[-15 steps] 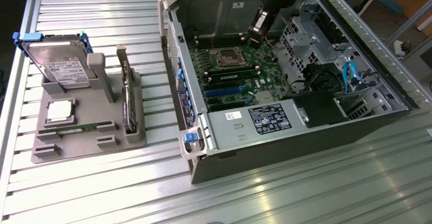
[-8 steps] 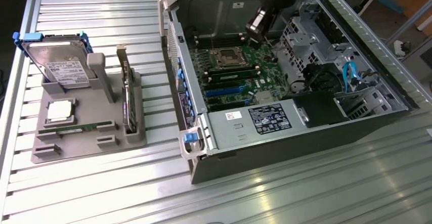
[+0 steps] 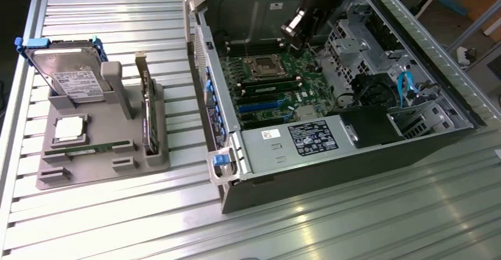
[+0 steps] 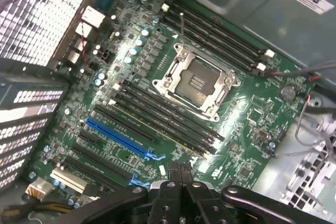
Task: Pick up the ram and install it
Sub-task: 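Press down the ram until it locks into place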
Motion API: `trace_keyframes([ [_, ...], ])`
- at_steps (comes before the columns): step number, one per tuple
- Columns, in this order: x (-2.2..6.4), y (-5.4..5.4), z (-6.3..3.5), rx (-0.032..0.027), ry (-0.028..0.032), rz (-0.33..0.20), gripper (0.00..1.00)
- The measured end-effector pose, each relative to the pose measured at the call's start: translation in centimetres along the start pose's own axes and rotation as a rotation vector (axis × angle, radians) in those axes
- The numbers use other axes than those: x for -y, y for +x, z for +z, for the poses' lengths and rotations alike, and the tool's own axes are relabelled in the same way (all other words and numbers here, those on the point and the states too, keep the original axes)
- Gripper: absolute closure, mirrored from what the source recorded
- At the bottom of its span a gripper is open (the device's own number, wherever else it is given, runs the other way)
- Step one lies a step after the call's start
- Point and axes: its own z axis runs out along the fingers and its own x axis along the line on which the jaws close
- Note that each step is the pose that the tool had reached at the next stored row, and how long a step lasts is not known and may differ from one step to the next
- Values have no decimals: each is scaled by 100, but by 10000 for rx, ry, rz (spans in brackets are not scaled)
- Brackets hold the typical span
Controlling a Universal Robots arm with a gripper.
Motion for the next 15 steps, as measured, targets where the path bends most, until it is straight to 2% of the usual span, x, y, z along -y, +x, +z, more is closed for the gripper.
trace_keyframes([
  [1,0,0,1,-12,18,331,89],
  [8,0,0,4,-58,88,1585,89],
  [10,0,0,6,-83,126,2199,89],
  [11,0,1,8,-109,167,2821,89],
  [15,0,1,12,-162,252,4121,89],
])
